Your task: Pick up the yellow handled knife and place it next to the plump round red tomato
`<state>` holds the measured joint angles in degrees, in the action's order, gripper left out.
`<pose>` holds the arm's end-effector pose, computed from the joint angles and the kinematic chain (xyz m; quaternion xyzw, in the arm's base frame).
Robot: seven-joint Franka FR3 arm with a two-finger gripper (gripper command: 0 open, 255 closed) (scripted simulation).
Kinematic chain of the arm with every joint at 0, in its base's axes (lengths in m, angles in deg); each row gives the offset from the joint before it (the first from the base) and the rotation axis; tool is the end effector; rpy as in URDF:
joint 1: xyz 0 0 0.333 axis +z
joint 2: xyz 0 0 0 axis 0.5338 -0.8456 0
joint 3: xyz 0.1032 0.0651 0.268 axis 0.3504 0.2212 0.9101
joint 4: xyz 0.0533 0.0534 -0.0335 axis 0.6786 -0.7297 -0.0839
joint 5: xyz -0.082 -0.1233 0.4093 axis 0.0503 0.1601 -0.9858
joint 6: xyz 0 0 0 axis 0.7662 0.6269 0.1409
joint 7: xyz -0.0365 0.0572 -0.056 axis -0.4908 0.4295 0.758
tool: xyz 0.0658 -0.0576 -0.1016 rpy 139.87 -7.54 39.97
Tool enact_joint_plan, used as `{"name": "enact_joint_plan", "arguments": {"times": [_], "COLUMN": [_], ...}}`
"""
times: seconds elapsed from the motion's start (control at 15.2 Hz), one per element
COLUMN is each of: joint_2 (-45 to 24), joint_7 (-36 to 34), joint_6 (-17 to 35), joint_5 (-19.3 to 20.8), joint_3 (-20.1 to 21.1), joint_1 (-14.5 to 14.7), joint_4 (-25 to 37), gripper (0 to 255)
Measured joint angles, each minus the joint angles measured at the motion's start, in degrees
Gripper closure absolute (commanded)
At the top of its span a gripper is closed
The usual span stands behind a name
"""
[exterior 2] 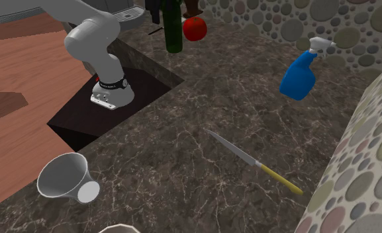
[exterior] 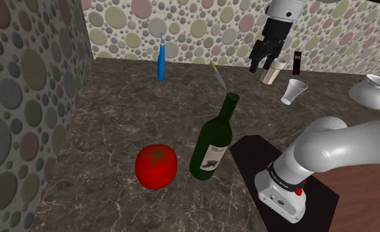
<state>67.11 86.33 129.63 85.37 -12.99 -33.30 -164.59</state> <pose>0.3632 -0.0118 0.5501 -0.9979 0.0406 0.0458 0.0224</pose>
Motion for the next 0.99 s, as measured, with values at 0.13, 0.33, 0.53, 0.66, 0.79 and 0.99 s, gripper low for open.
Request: {"name": "enact_joint_plan", "arguments": {"times": [0.13,0.33,0.53,0.66,0.79,0.99], "joint_2": [-0.66,-4.79,-9.11,-12.76,-16.20,-21.93], "joint_7": [0.01,0.05,0.25,-0.03,0.09,0.15], "joint_6": [0.77,4.84,9.41,12.59,16.08,20.04], "joint_5": [0.14,0.83,1.64,1.86,2.21,2.43], "joint_3": [-0.16,-1.02,-2.19,-2.69,-3.50,-4.62], "joint_1": [-0.16,-0.97,-1.97,-2.44,-3.06,-3.85], "joint_4": [-0.06,0.34,0.58,1.38,1.62,3.94], "gripper": [0,0,0,0,0,0]}}
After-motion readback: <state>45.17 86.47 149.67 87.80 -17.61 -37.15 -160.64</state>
